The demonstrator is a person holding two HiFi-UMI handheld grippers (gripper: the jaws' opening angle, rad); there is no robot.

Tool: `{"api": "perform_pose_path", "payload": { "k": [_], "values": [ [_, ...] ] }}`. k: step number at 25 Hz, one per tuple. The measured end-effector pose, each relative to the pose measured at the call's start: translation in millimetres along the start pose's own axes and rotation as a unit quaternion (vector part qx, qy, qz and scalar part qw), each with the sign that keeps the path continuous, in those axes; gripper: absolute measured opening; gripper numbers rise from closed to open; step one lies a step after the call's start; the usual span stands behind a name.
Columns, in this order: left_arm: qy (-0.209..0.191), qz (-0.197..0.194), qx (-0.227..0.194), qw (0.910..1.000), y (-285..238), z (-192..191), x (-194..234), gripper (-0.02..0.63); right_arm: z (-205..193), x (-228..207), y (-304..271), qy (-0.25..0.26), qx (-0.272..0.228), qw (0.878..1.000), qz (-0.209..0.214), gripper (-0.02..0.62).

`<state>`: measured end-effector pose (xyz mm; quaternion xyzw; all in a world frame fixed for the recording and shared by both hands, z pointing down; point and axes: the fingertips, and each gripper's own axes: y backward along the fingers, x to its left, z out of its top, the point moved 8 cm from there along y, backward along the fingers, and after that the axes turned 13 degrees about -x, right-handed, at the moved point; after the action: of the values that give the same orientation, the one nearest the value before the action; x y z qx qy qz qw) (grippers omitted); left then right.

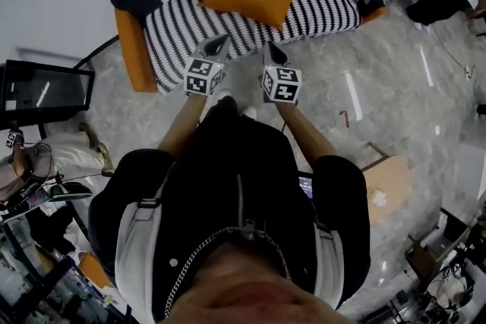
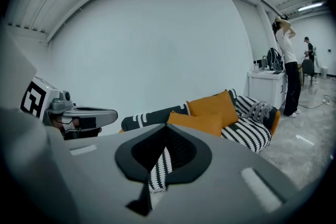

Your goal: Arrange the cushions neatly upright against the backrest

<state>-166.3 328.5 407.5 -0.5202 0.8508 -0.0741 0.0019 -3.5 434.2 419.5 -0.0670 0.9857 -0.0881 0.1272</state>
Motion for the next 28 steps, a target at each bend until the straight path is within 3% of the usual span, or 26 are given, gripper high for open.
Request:
{"api": "perform_pose_path", "payload": {
  "k": [14,28],
  "values": [
    [0.011,-0.004,0.002,0.9999,-90.5,0.9,33.6,0.011,27.0,-52.5,-74.9,-0.005,-0.004,1.0,-0.013,0.003],
    [0.038,-0.003,0.008,0.9992,-215.2,10.2,160.7,0.011,58.9,-71.1,-242.6,0.008,0.034,0.999,-0.016,0.003]
  ]
}}
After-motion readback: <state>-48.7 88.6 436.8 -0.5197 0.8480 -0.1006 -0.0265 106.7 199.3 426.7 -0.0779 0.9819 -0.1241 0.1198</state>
